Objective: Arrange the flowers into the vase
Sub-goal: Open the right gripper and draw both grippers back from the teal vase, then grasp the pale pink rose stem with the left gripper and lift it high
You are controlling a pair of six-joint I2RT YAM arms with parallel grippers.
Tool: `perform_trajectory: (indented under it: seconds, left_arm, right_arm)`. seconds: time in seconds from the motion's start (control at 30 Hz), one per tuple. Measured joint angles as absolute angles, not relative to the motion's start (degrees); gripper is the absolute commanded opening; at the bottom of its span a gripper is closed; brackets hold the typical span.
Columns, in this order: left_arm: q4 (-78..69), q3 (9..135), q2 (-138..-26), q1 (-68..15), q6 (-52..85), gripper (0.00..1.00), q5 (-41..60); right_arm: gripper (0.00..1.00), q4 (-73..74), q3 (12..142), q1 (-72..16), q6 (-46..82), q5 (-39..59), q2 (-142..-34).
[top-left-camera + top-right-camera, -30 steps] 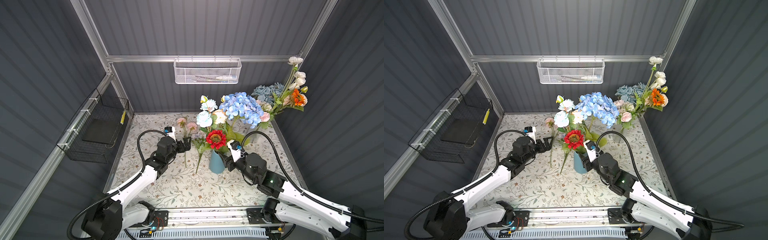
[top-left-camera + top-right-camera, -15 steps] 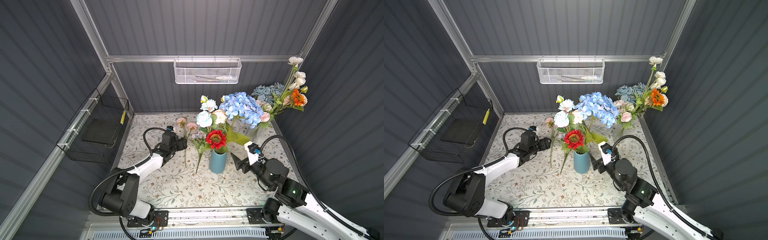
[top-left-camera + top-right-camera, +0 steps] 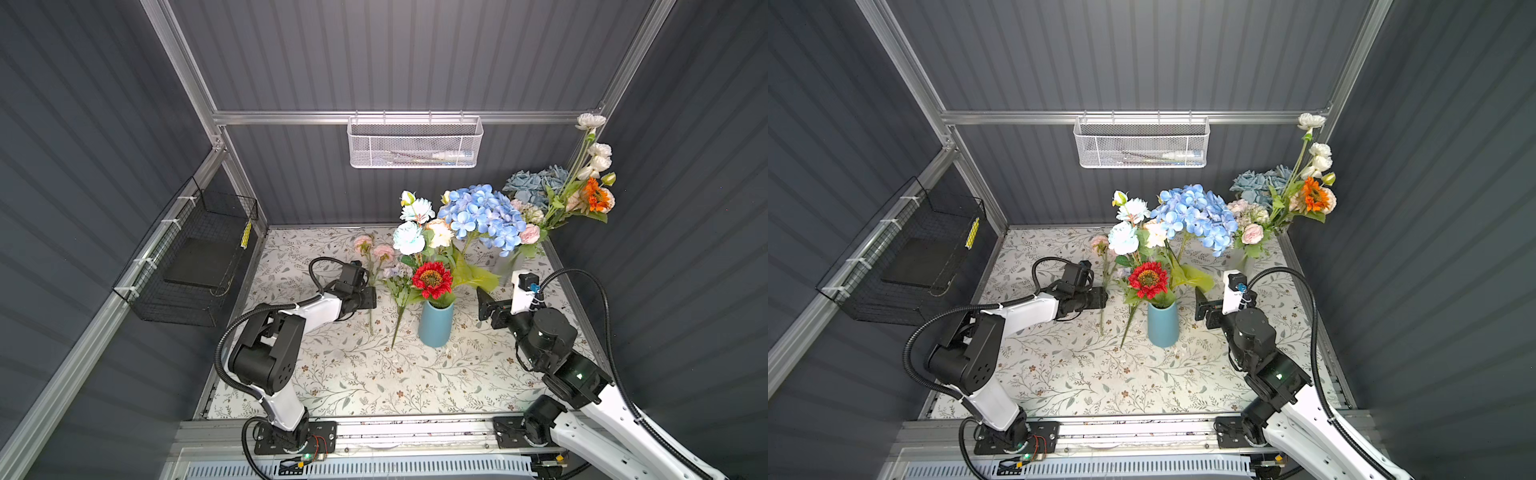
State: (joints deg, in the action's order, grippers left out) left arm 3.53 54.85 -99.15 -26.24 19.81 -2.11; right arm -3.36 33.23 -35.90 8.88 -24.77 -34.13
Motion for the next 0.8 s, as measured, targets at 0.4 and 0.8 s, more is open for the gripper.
perform_trajectory:
  seconds: [0.4,0.8]
  left_arm:
    - [6.8,59.8,-105.8,-30.0,16.1,0.21,-7.6]
    - [6.9,60.2,-106.2,-30.0,15.9,0.0,-8.8]
  right_arm:
    - [0.99,-3.0,32.9,-35.6,11.4,-26.8,-31.7]
    - [0.99,-3.0,32.9,-35.5,11.6,-27.0,-31.5]
